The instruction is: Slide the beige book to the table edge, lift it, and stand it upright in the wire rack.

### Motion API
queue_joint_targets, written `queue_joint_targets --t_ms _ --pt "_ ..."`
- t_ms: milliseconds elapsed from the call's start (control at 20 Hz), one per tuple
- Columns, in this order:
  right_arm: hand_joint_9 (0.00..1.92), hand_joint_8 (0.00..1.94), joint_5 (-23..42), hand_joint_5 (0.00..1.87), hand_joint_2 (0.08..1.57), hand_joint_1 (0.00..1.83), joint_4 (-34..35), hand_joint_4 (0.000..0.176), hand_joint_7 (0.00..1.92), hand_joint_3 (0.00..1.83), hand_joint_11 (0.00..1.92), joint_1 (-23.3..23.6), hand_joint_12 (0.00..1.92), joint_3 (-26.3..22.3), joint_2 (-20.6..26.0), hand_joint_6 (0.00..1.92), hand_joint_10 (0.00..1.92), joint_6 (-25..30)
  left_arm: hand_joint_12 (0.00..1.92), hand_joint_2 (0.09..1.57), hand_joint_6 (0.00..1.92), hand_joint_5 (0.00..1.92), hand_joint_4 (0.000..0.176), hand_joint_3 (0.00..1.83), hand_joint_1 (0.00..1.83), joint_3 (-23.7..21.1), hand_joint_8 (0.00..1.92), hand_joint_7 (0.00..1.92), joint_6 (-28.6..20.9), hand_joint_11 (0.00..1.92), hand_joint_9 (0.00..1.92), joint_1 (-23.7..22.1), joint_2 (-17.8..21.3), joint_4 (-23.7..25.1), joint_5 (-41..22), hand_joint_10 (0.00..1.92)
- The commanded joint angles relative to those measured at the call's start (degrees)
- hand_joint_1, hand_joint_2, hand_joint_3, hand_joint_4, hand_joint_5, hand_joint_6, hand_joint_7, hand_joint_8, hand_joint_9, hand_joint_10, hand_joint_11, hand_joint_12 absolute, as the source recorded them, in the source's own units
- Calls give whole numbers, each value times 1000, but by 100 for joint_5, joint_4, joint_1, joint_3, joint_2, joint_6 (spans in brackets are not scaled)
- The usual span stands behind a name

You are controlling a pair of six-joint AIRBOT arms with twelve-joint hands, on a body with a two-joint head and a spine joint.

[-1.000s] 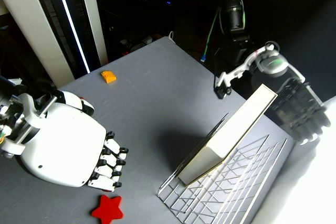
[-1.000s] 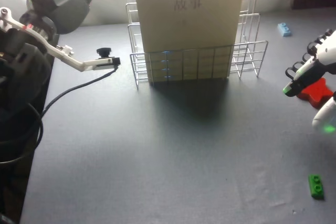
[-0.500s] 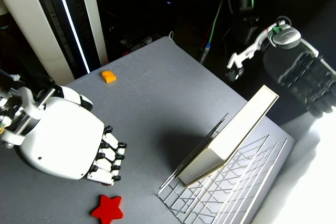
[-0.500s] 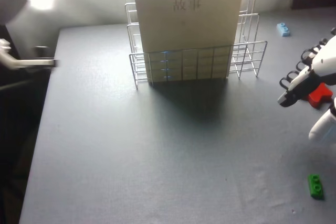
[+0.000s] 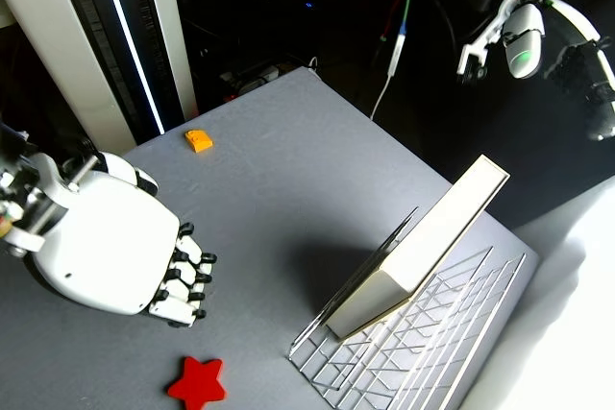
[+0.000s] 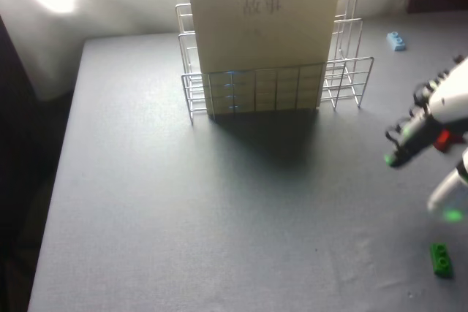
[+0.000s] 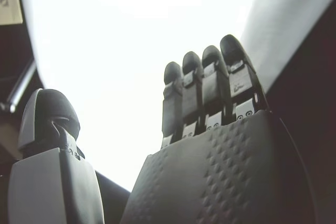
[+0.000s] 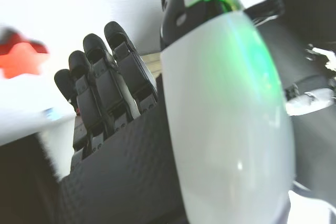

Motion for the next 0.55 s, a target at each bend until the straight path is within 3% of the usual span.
queue_joint_targets --t_ms 0,50,150,250,350,400,500 --pt "360 8 -825 344 1059 261 -197 0 360 0 2 73 958 -46 69 9 10 64 395 1032 1 301 7 2 644 16 3 245 87 0 174 -53 180 -16 -409 3" --pt "360 8 -1201 344 1059 261 -197 0 360 0 2 33 958 -88 89 9 10 71 395 1032 1 301 7 2 644 17 3 245 101 0 174 -56 259 104 -347 3" --pt "346 1 -2603 317 1068 259 -197 0 343 2 0 -280 933 -122 101 0 2 515 438 1031 11 341 0 0 673 5 11 278 112 0 206 -55 569 900 3 11" --pt "362 3 -2914 316 1072 250 -197 0 353 2 0 -354 900 -122 105 1 5 669 473 1041 5 353 0 3 669 0 11 308 25 0 246 -8 754 1552 136 16" --pt "376 2 -2945 334 1069 262 -197 0 375 0 0 -337 952 -126 112 2 4 713 651 1071 5 368 0 2 660 9 9 361 -376 0 322 19 910 2448 301 16" --pt "376 2 -3054 334 1069 262 -197 0 375 0 0 -350 952 -153 118 2 4 715 651 1071 5 368 0 2 660 19 9 361 -576 0 322 35 945 2799 340 16" --pt "397 8 -3648 349 1083 263 -197 0 396 6 13 -522 971 -266 149 6 10 847 778 1102 5 407 0 6 627 45 10 424 -820 0 402 59 956 3197 341 20"
